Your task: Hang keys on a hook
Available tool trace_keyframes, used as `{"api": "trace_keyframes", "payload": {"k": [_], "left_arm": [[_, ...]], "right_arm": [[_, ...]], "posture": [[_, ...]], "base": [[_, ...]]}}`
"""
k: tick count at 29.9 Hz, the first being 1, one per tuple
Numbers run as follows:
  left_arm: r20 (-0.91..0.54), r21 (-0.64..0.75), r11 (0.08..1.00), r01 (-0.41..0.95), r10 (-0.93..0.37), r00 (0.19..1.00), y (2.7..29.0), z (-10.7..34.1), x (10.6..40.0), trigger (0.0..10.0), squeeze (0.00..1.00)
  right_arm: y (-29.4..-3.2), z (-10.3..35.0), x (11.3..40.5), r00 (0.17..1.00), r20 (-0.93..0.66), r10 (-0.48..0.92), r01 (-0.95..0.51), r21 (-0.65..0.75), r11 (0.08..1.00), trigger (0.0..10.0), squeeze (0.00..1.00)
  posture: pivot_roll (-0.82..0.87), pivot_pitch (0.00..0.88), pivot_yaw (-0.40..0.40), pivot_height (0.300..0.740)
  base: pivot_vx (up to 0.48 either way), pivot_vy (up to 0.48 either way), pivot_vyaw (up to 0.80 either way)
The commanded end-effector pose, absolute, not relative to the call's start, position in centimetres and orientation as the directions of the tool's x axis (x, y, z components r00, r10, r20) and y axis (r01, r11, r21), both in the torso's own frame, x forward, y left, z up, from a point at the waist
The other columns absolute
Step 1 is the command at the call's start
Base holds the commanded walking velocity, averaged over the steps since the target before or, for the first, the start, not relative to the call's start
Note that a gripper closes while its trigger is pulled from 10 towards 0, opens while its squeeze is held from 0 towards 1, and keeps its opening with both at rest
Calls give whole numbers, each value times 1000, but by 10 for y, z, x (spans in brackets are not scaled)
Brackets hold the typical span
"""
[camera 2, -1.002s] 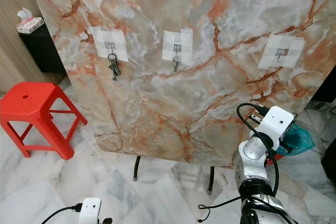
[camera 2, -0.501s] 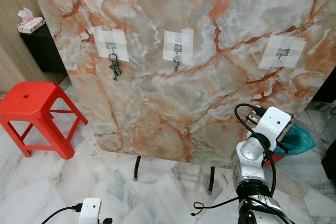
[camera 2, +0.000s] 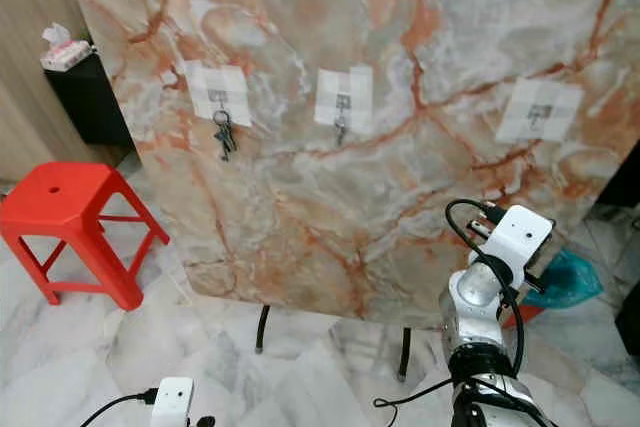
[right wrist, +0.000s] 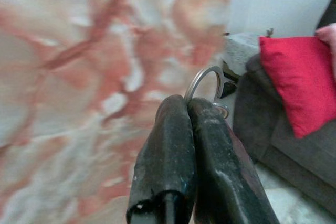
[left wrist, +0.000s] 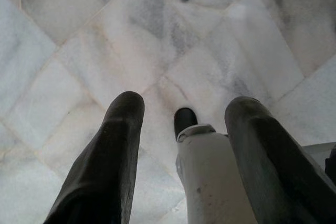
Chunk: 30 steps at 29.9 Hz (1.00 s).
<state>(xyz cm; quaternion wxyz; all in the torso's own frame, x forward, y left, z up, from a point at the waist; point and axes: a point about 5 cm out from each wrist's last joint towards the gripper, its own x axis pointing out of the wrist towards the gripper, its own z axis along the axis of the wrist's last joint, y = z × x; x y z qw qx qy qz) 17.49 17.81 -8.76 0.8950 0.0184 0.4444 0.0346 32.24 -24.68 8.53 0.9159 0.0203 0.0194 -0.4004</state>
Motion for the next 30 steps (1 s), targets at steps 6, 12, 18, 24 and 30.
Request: {"api": "trace_keyframes", "payload": {"k": [6,12,18,24,30], "left_arm": [[-803,63,997,-42,75,591,179,-89,172,10000,0],[-802,61,997,-40,73,592,178,-89,173,10000,0],[-802,60,997,-39,71,592,178,-89,172,10000,0],[-801,68,997,-22,68,595,179,-88,173,10000,0],[-801,66,998,-23,67,596,179,-88,174,10000,0]], "right_arm": [[-244,89,324,683,-45,-729,730,45,682,10000,0],[-243,87,323,683,-51,-729,731,45,681,10000,0],[-241,86,323,684,-53,-728,730,46,682,10000,0],[-239,87,324,687,-54,-724,726,57,685,10000,0],[-239,85,324,683,-71,-727,730,63,680,10000,0]], "posture": [[-1,0,-51,740],[-1,0,-52,740],[2,0,-52,740],[4,0,-52,740],[5,0,-52,740]], "base": [[129,0,0],[0,0,0],[0,0,0],[0,0,0],[0,-328,-267]]}}
